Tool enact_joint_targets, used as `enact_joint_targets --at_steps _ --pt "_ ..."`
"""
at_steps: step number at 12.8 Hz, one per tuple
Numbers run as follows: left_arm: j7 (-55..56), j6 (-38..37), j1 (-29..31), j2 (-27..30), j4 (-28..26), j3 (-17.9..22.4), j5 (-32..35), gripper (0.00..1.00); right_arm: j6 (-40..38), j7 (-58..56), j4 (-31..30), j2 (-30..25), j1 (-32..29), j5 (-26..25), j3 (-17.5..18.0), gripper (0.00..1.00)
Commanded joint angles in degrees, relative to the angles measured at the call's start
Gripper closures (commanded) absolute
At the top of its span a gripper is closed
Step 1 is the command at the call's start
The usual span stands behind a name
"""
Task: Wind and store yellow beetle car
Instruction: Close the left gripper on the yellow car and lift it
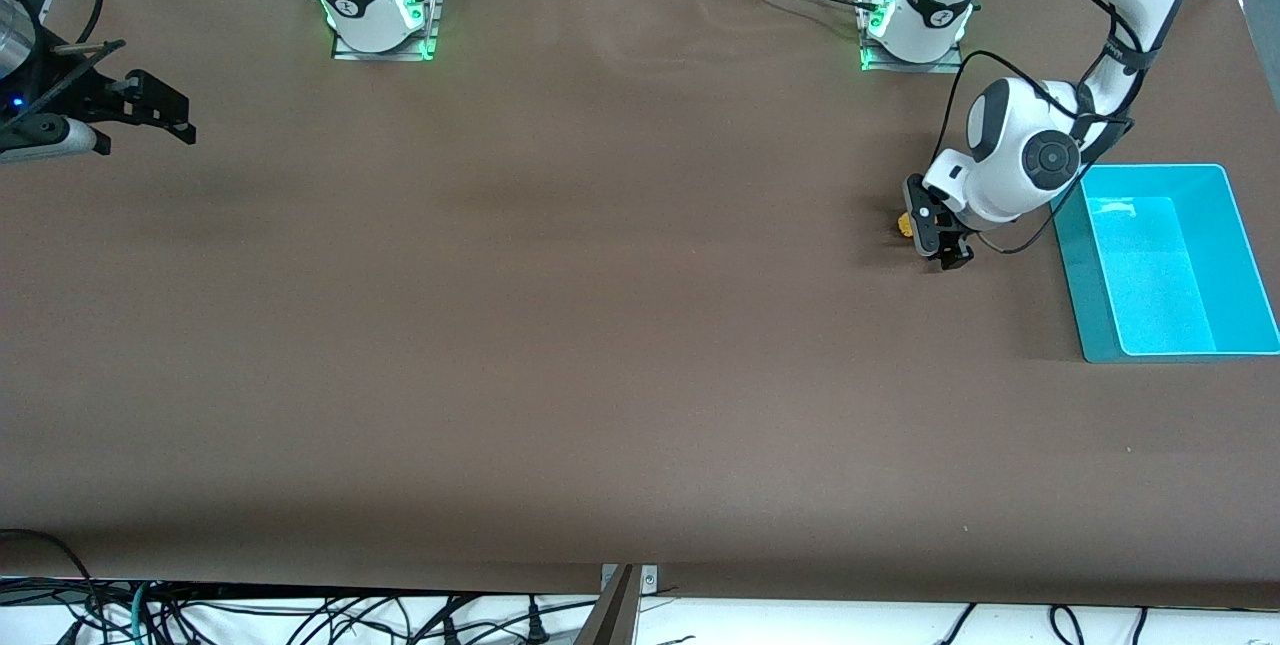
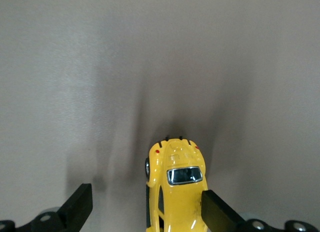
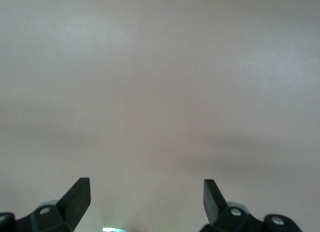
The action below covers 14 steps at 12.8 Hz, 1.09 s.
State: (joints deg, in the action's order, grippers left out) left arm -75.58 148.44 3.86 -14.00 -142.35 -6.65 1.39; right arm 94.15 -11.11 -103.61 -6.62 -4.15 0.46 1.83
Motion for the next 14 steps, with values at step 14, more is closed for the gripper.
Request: enact_joint_targets --at_steps 14 --pt "-1.23 -2.47 1.15 2.58 -2.76 -0.91 -0.07 0.00 -0.72 0.04 4.20 1.00 1.25 -0.63 -2.44 0.00"
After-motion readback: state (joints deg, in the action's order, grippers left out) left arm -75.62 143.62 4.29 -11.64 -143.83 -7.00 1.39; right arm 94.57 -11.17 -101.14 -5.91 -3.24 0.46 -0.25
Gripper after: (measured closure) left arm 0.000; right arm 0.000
